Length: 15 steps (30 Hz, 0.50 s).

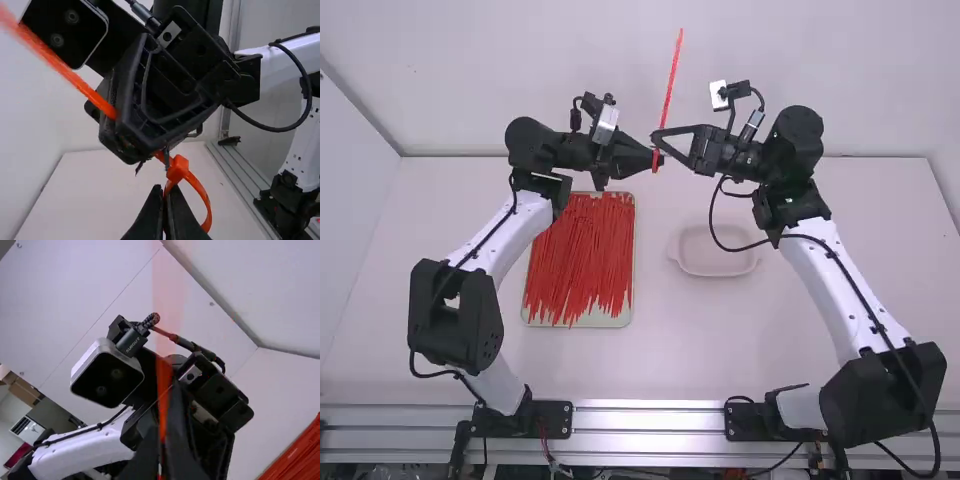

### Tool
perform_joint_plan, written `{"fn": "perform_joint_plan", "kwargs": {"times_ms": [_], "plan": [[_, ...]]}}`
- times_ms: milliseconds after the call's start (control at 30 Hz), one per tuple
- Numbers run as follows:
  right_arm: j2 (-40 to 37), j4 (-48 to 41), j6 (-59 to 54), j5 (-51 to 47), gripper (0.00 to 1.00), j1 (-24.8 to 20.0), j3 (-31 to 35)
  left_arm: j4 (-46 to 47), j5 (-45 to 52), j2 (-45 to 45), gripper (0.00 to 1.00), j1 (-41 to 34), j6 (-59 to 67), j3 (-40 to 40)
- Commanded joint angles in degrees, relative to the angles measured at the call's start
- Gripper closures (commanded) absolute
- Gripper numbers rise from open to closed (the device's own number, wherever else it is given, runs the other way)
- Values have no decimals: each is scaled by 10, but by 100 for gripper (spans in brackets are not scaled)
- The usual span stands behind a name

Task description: Fasten the cable tie

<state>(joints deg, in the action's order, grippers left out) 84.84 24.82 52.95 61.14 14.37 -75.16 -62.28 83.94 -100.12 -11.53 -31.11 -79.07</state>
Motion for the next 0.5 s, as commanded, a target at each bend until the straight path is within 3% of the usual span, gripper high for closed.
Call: {"fn": "perform_joint_plan", "kwargs": {"times_ms": [0, 67, 133, 167, 200, 467], "plan": [[-9, 4, -4, 2, 100, 1, -13, -4, 4, 0, 98, -1, -1, -13], [-9, 3, -5, 3, 100, -1, -13, -3, 0, 0, 96, -1, -2, -13], [-9, 2, -5, 3, 100, -1, -13, -2, -9, 0, 84, -1, -10, -13], [-9, 2, -7, 3, 100, -1, -13, 1, -14, 0, 5, -1, -11, -13], [-9, 2, -8, 3, 100, -1, -13, 5, -17, 0, 1, -1, -14, -13], [-9, -2, -31, 21, 100, -41, -13, 118, -40, 0, 1, 19, 15, -13]]}}
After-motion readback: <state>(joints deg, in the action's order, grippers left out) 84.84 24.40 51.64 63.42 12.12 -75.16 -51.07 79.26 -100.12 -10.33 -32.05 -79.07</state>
